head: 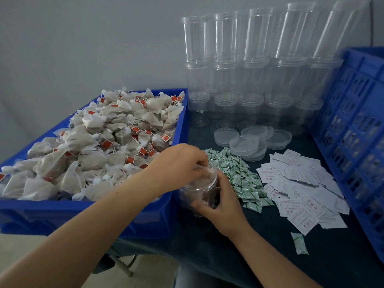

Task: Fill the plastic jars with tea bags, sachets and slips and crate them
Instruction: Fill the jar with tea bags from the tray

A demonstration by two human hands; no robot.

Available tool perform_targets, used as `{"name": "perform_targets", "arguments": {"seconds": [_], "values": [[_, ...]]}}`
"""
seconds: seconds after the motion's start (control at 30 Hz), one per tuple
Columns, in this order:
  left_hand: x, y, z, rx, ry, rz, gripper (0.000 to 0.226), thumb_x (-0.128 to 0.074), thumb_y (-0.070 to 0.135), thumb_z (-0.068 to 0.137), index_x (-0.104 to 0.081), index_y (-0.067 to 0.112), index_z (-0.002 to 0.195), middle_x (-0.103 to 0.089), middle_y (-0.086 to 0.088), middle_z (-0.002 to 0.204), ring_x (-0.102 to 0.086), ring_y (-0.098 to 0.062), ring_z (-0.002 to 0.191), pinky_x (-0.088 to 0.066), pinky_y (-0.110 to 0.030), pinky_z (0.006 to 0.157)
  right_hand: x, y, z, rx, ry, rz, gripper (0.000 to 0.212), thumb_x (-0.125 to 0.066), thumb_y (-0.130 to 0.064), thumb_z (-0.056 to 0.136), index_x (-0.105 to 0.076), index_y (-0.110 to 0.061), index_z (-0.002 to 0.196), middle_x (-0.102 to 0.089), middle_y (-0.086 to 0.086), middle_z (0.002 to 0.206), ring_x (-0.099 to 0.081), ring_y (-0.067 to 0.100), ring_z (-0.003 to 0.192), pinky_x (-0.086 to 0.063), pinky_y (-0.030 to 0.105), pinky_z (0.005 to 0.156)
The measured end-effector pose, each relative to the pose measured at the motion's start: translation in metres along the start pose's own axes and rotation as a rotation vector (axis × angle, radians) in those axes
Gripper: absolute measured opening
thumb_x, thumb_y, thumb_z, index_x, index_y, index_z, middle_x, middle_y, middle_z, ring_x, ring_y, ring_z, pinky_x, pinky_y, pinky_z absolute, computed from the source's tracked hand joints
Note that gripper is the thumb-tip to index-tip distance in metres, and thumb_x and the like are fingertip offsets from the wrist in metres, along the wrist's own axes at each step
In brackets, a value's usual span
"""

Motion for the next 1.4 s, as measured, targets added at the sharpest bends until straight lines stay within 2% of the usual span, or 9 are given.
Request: {"name": "perform_targets", "arguments": {"seconds": [0.2,0.33,0.5,0.67,0.87,1.07,1.17,1.33,1.4], "values": [[-0.010,0.012,0.007,-0.041,-0.139,-0.045,0.009,-0.059,0.022,0.089,-0.067,0.023,0.093,-0.055,0.014,0.087,-0.051,-0.004,0.080,-0.045,-0.021,0.074,0.000,-0.002,0.000,0.013,0.005,-0.003,0.083,-0.078,-0.056,0.061,-0.039,-0.047,0.134,-0.055,-0.009,0.136,-0.054,0.003,0.124,-0.049,0.033,0.103],[-0.012,0.014,0.006,-0.043,-0.167,-0.098,0.008,-0.055,0.017,0.089,-0.061,0.022,0.091,-0.053,0.015,0.081,-0.053,-0.004,0.080,-0.040,-0.011,0.064,0.000,-0.001,0.002,0.013,0.001,-0.007,0.084,-0.079,-0.058,0.061,-0.039,-0.048,0.134,-0.055,-0.010,0.136,-0.054,0.003,0.124,-0.049,0.033,0.103],[-0.013,0.015,0.003,-0.030,-0.250,-0.135,0.009,-0.057,0.015,0.087,-0.056,0.023,0.090,-0.055,0.016,0.081,-0.052,0.002,0.074,-0.039,-0.002,0.065,0.000,0.001,0.002,0.024,0.012,-0.007,0.083,-0.080,-0.056,0.061,-0.040,-0.048,0.133,-0.055,-0.009,0.136,-0.055,0.005,0.124,-0.050,0.038,0.102],[-0.018,0.015,0.004,-0.016,-0.424,-0.149,0.008,-0.054,0.013,0.089,-0.058,0.019,0.092,-0.059,0.011,0.085,-0.053,0.000,0.075,-0.043,-0.012,0.066,0.001,0.001,0.001,0.028,0.015,-0.014,0.082,-0.079,-0.056,0.060,-0.041,-0.046,0.132,-0.055,-0.007,0.135,-0.055,0.006,0.122,-0.050,0.039,0.101],[-0.027,0.015,-0.004,0.003,-0.613,-0.204,0.015,-0.044,0.012,0.096,-0.043,0.027,0.098,-0.057,0.009,0.083,-0.050,-0.007,0.071,-0.042,-0.021,0.062,0.001,-0.004,0.001,0.066,0.014,-0.018,0.080,-0.078,-0.054,0.061,-0.041,-0.045,0.131,-0.056,-0.008,0.133,-0.056,0.009,0.121,-0.050,0.041,0.099],[-0.029,0.018,-0.001,0.016,-0.654,-0.202,0.013,-0.044,0.010,0.095,-0.045,0.021,0.103,-0.052,0.001,0.089,-0.046,-0.012,0.074,-0.044,-0.029,0.069,-0.002,-0.005,0.001,0.065,-0.039,-0.014,0.094,-0.086,-0.053,0.055,-0.034,-0.057,0.132,-0.051,-0.034,0.129,-0.054,-0.004,0.121,-0.048,0.019,0.097],[-0.027,0.020,0.004,0.013,-0.671,-0.220,0.011,-0.046,0.013,0.095,-0.047,0.023,0.098,-0.053,0.007,0.086,-0.048,-0.007,0.072,-0.043,-0.023,0.067,-0.001,-0.003,0.000,0.062,-0.016,-0.006,0.095,-0.086,-0.055,0.055,-0.035,-0.049,0.135,-0.052,-0.032,0.129,-0.056,-0.004,0.121,-0.050,0.024,0.098],[-0.011,0.018,0.021,-0.020,-0.626,-0.352,0.008,-0.054,0.020,0.094,-0.060,0.024,0.091,-0.068,0.009,0.090,-0.064,-0.005,0.085,-0.052,-0.022,0.079,0.003,-0.003,-0.003,0.060,0.017,-0.028,0.093,-0.086,-0.057,0.053,-0.035,-0.060,0.130,-0.056,-0.025,0.129,-0.058,0.000,0.119,-0.052,0.031,0.098],[0.000,0.012,0.036,0.011,-0.511,-0.510,0.009,-0.054,0.016,0.095,-0.061,0.020,0.091,-0.071,0.007,0.086,-0.068,-0.004,0.082,-0.054,-0.017,0.075,0.003,-0.004,-0.004,0.056,0.020,-0.047,0.094,-0.085,-0.060,0.052,-0.031,-0.068,0.128,-0.054,-0.030,0.128,-0.056,-0.003,0.119,-0.050,0.028,0.099]]}}
Point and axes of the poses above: each hand's wrist, its own z-axis towards the middle knuckle, its own x-axis out of the back of the hand, y = z × x, the point moved 7 cm from there along z, towards the middle knuckle
